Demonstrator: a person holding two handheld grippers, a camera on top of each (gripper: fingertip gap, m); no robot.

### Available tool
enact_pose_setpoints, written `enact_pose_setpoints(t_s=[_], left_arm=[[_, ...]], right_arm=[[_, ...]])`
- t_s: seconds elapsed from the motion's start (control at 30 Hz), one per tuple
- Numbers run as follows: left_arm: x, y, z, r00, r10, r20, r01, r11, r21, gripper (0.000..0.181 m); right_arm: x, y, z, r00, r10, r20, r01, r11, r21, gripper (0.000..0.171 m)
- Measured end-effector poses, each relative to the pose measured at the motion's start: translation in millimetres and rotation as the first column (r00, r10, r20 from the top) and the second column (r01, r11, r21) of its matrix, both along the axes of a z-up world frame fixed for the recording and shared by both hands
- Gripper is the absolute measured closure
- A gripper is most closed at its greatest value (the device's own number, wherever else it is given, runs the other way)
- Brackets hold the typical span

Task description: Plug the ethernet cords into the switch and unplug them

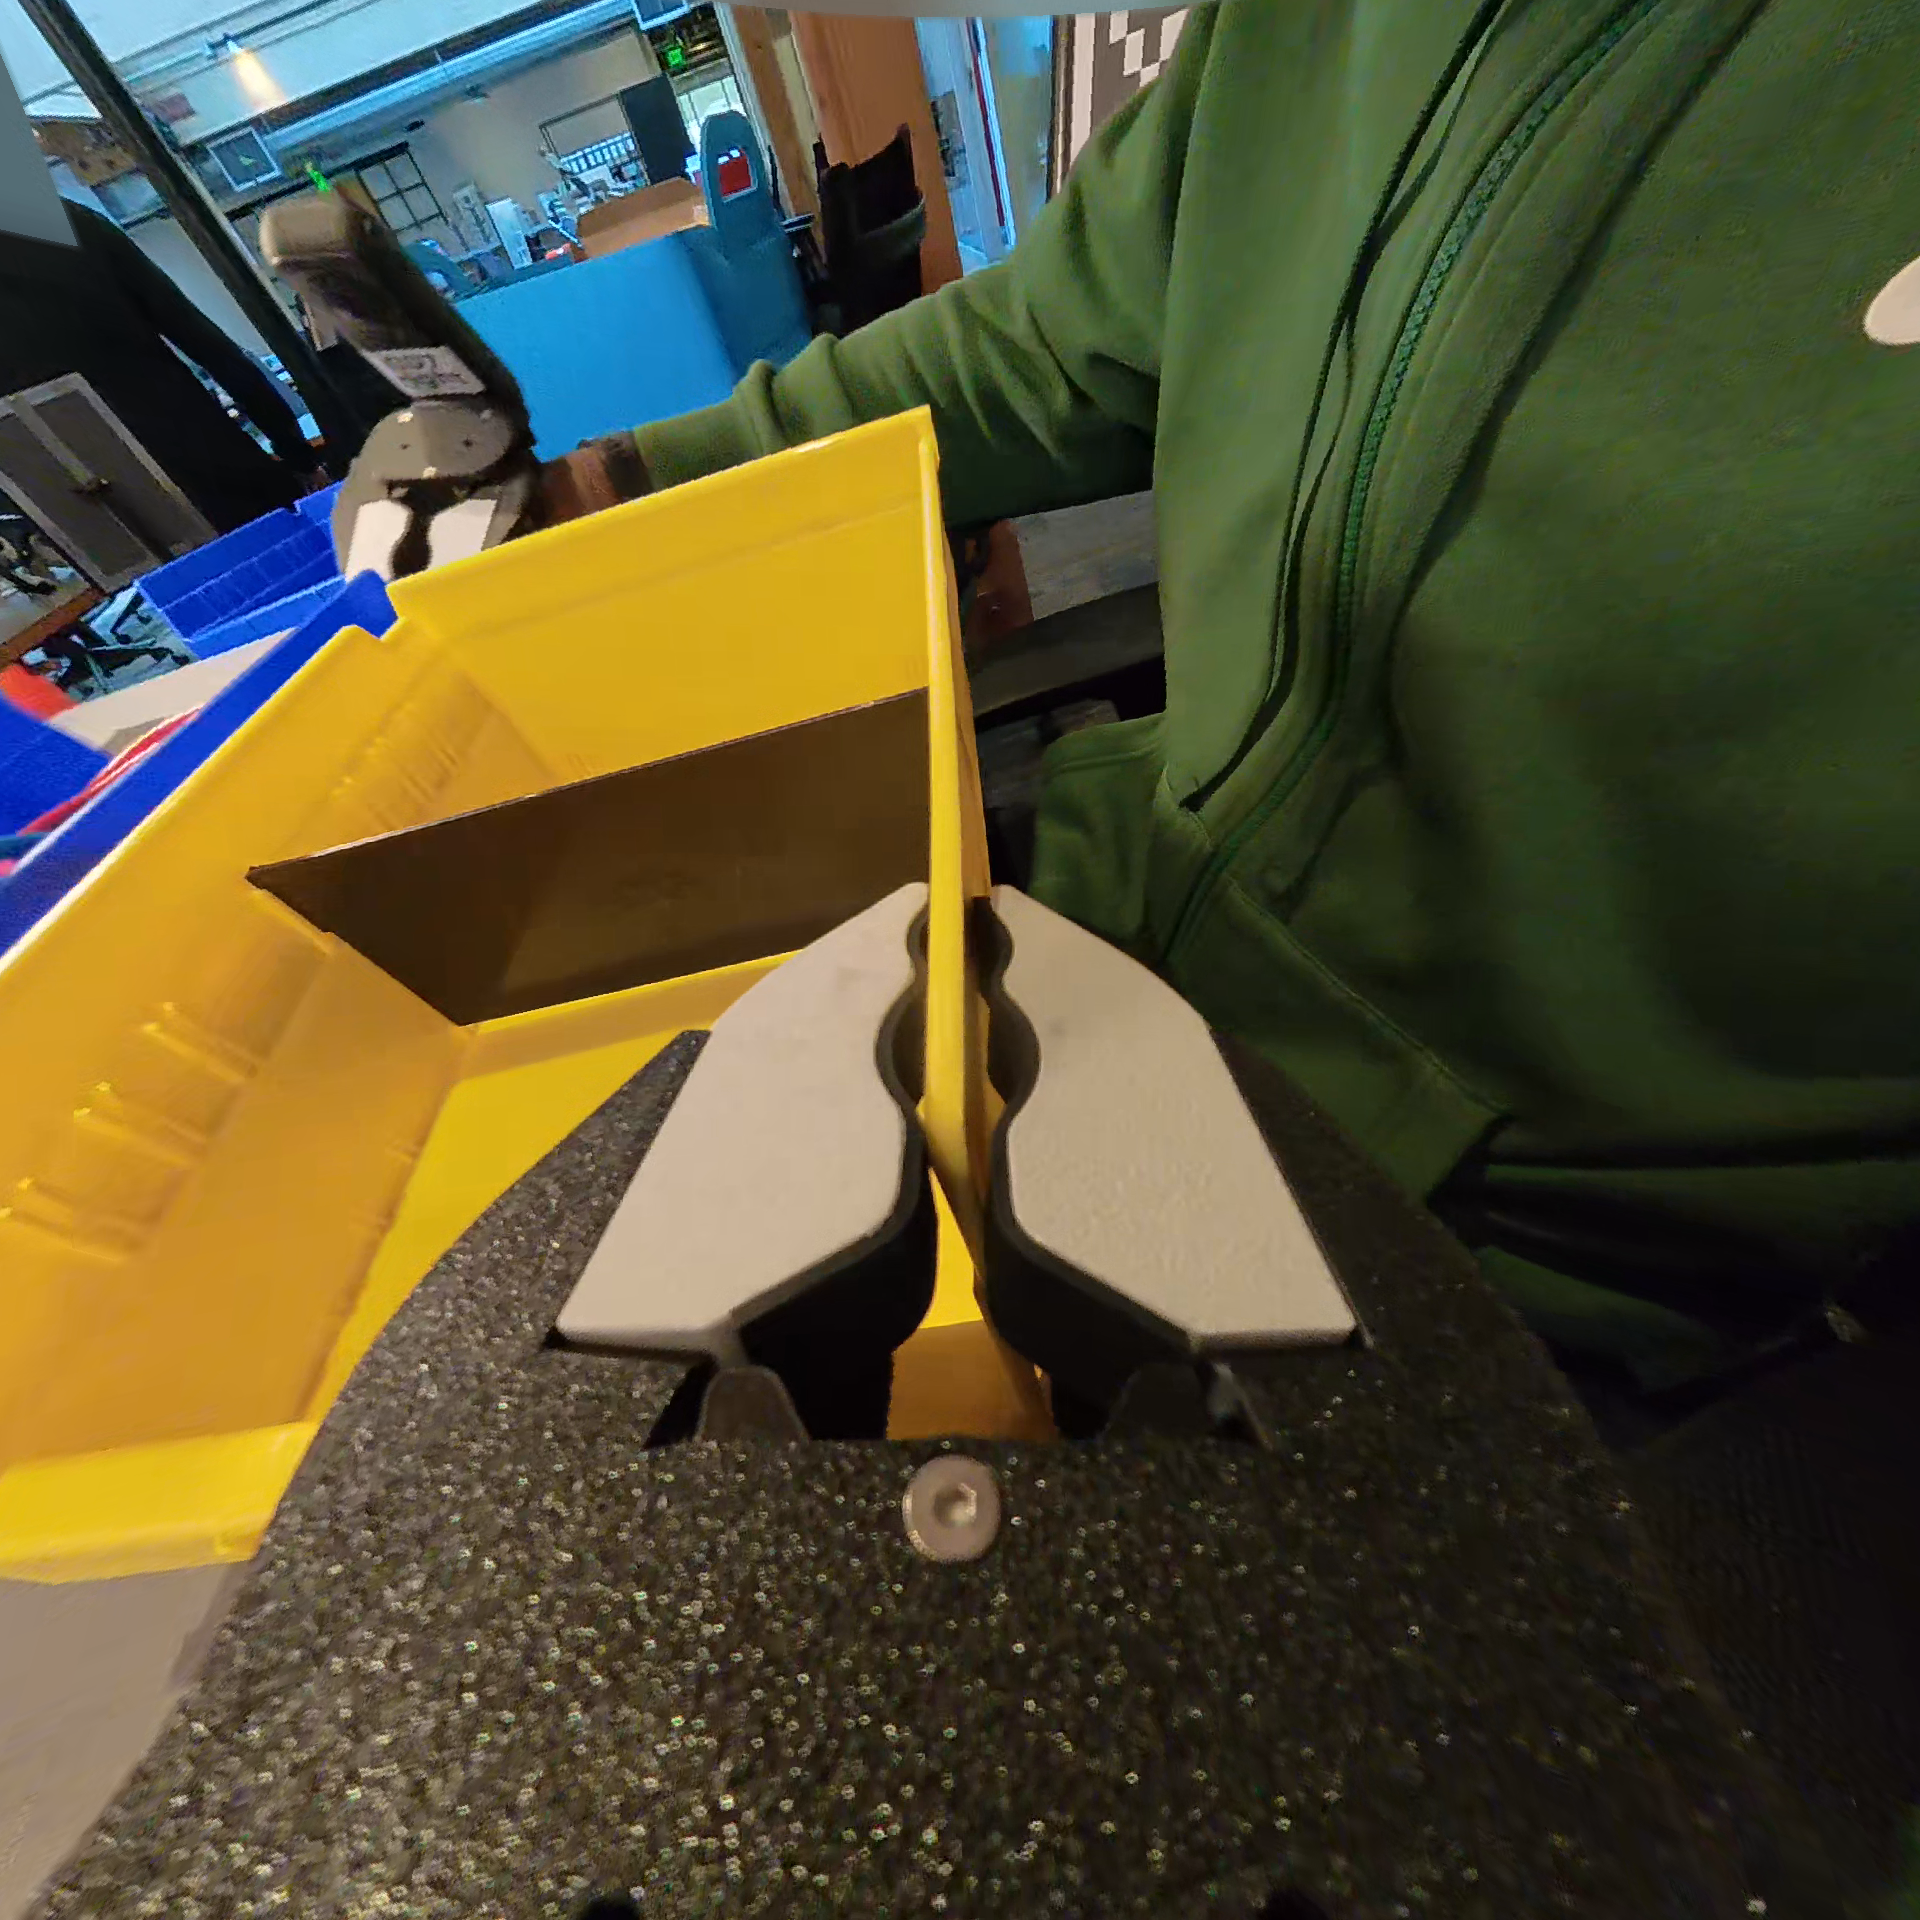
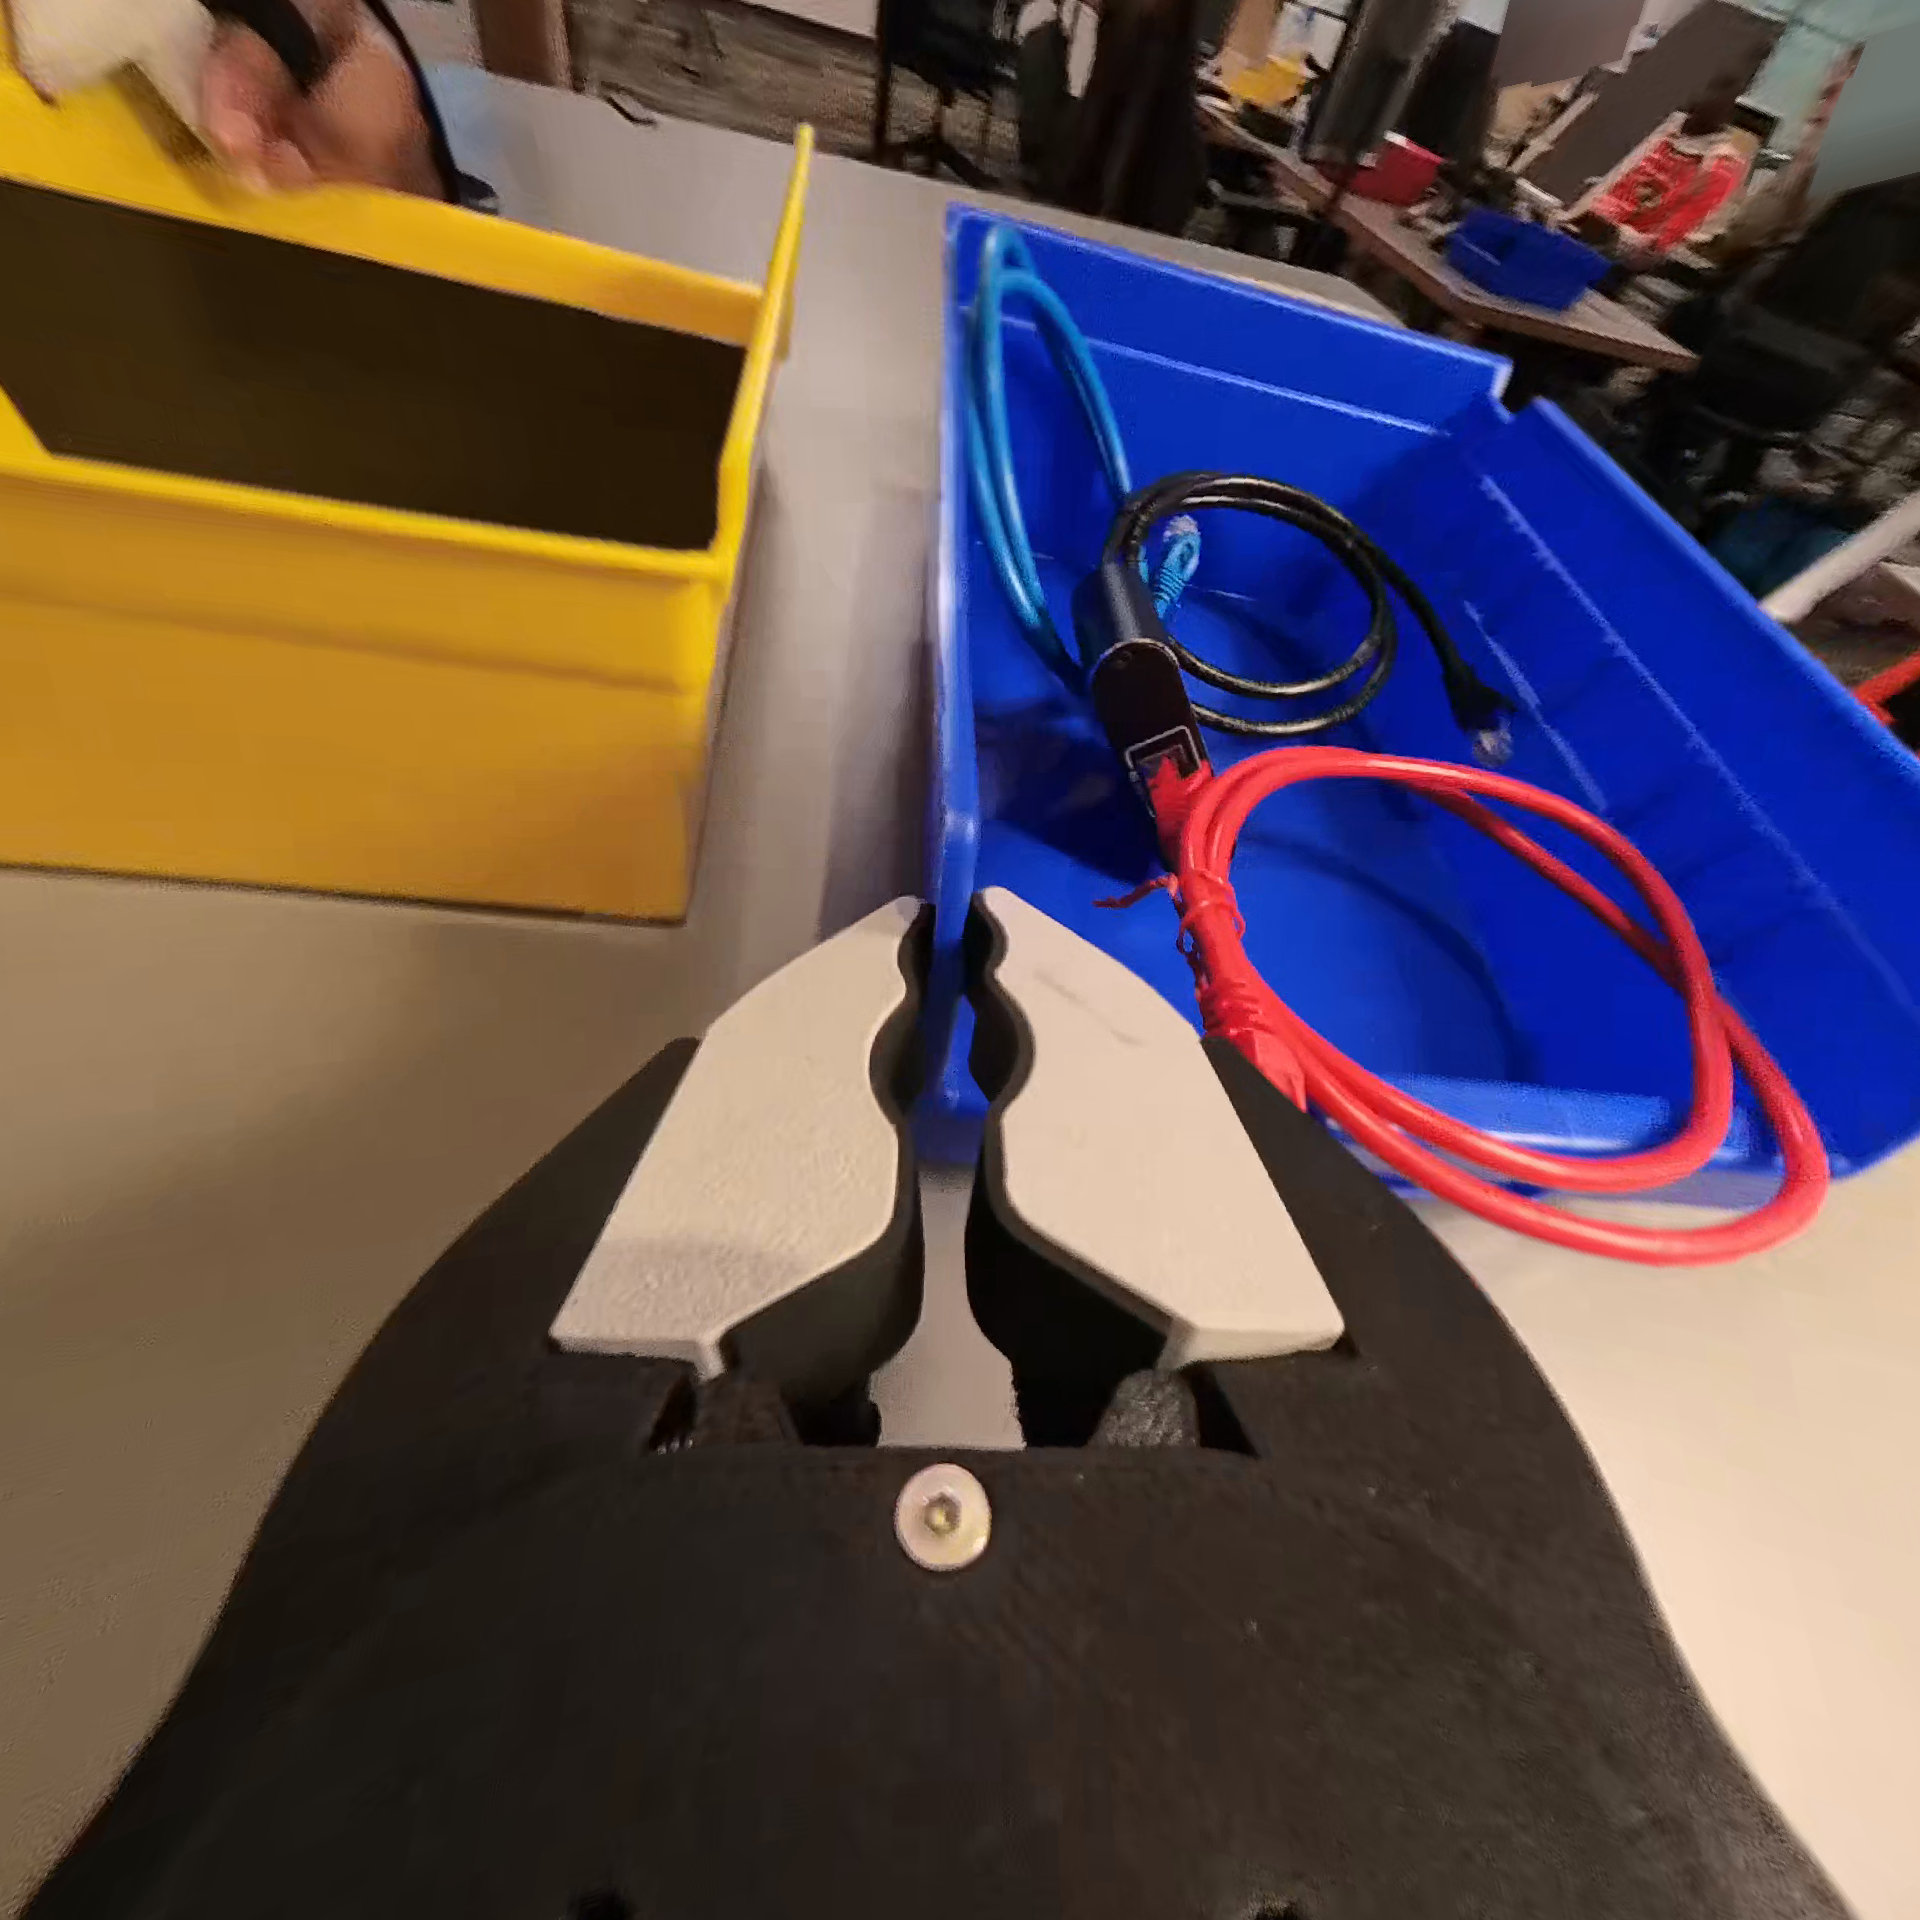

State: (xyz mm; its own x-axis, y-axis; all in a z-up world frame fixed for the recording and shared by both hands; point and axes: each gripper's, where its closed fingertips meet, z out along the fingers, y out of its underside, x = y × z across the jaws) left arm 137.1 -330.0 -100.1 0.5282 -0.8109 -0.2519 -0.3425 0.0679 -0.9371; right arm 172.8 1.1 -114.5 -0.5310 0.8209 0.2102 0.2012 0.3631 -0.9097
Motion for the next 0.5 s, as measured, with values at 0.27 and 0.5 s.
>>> enact_pose_setpoints(t_s=[0.27,0.5], left_arm=[[14.9,11.0,0.5,0.999,-0.037,0.005,0.037,0.999,-0.003,0.176],[41.0,43.9,10.9,0.996,0.075,0.054,-0.077,0.996,0.047,0.143]], right_arm=[[-9.9,16.7,23.2,0.981,-0.168,-0.097,0.173,0.984,0.046,0.151],[65.0,50.2,58.7,0.833,-0.547,-0.084,0.547,0.837,-0.028,0.144]])
